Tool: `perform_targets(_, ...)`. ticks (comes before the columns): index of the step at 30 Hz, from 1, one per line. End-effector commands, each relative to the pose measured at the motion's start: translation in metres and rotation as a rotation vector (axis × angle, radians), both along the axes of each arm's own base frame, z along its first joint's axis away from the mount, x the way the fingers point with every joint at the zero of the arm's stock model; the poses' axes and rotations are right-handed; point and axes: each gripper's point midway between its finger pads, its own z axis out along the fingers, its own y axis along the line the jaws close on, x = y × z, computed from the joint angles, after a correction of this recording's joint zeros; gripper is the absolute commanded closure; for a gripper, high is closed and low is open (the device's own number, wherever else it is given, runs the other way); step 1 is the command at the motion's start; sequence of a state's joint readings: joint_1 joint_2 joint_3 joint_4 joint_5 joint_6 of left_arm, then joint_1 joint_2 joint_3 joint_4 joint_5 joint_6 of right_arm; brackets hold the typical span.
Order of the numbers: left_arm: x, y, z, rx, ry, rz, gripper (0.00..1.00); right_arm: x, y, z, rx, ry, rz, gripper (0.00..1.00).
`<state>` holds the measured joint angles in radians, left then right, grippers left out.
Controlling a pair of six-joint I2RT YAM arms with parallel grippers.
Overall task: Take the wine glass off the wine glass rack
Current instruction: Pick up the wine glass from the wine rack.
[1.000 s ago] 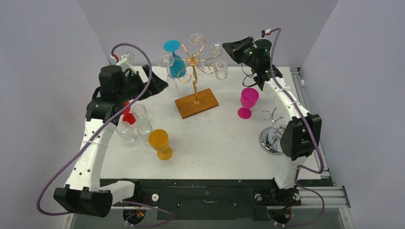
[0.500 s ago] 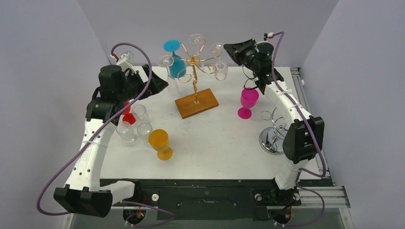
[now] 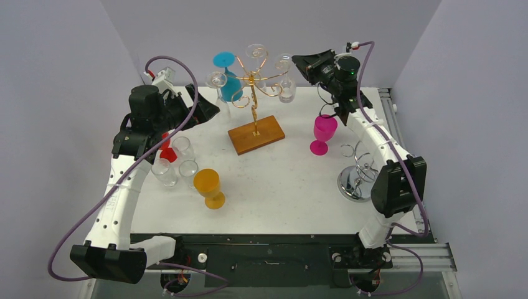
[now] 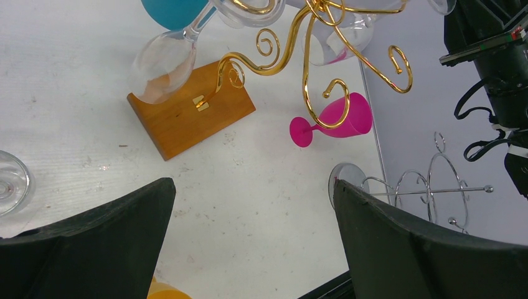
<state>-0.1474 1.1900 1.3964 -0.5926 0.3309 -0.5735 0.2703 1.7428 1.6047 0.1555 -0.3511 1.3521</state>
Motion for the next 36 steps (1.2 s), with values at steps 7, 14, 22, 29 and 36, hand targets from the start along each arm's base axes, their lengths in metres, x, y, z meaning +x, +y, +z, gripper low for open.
perform_targets(7,0.001,-0.001,0.015,-0.023,-0.059,-0.01,0.04,-0.027,0.019,0.064,0.065,-0.162,0.067,1.0)
perform_targets(14,0.001,-0.001,0.016,-0.022,-0.062,-0.011,0.04,-0.019,0.031,0.069,0.08,-0.17,0.08,1.0)
perform_targets(22,0.0,-0.001,0.018,-0.02,-0.066,-0.009,0.04,-0.001,0.045,0.075,0.103,-0.179,0.09,1.0)
perform_targets(29,0.0,-0.001,0.018,-0.02,-0.068,-0.01,0.04,0.015,0.046,0.077,0.128,-0.189,0.06,1.0)
perform_targets(36,0.0,-0.001,0.018,-0.017,-0.067,-0.01,0.04,0.027,0.034,0.079,0.153,-0.192,0.001,1.0)
